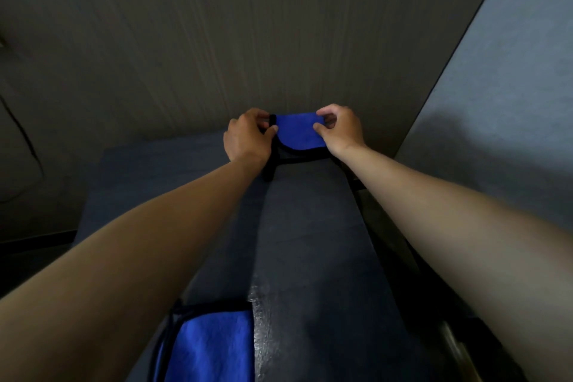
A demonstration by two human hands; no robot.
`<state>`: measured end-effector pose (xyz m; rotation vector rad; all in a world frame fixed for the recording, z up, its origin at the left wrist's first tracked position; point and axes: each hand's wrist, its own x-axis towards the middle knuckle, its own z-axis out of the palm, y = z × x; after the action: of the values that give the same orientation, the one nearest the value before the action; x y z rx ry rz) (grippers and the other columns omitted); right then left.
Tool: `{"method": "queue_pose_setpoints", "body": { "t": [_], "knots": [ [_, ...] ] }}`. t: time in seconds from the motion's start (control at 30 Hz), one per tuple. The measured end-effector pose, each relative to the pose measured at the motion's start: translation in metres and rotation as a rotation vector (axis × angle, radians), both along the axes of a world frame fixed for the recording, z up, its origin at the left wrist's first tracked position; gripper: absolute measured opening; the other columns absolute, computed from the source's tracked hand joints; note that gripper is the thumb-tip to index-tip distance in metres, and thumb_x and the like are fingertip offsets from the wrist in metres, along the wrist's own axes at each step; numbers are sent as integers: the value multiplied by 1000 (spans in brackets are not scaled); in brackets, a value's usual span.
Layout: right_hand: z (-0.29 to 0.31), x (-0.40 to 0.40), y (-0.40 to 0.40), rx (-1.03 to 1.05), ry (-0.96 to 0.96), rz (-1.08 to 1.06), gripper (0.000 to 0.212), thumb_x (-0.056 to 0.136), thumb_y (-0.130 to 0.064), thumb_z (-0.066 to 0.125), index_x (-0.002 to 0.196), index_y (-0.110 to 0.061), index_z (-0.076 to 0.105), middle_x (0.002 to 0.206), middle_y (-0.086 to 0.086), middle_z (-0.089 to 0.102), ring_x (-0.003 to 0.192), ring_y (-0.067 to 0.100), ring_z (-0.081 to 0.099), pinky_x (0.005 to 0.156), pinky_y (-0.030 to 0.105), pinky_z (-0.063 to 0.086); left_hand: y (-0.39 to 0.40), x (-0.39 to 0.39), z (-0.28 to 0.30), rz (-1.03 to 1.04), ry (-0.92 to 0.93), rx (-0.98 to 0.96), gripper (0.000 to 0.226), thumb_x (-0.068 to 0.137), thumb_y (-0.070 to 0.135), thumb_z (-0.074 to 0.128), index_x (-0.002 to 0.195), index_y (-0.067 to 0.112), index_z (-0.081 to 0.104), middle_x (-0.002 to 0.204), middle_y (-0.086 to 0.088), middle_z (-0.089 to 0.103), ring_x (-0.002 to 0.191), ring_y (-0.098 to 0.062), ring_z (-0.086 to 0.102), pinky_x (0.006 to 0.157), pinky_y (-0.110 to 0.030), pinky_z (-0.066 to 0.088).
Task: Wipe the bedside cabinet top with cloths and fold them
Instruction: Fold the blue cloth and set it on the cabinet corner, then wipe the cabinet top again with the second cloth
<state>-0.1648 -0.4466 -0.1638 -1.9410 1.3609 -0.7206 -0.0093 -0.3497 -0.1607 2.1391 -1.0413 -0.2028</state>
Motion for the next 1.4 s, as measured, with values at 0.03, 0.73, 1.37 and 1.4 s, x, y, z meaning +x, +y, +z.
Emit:
{"method": "queue_pose_setpoints", "body": {
  "t": [0.03,0.73,1.37,1.4],
  "knots": [
    [2,0,2,-6,6,2,27,87,-16,73,113,-20,67,117,4,60,101,15,62,86,24,50,2,0,0,-5,13,-10,25,85,36,74,109,28,69,94,12,72,97,-12,66,87,-39,55],
    [64,-21,219,136,488,184,39,85,-24,70,121,-29,56,142,8,34,135,30,36,109,44,31,217,-44,46,-295,-122,333,15,84,30,65,92,18,65,100,-7,71,98,-29,65,80,-38,54],
    [29,-33,428,-15,562,439,58,108,-23,28,157,-4,3,166,11,-3,153,22,4,123,33,13,392,-87,3,-333,-364,610,60,107,38,17,157,19,-12,164,4,-18,151,-13,-17,125,-39,2],
    [26,-32,428,-54,584,452,58,108,-22,27,157,-3,3,166,12,-3,153,23,2,123,34,12,394,-85,3,-323,-367,608,59,107,38,14,156,20,-12,164,4,-18,150,-13,-17,125,-40,1]
  ]
}}
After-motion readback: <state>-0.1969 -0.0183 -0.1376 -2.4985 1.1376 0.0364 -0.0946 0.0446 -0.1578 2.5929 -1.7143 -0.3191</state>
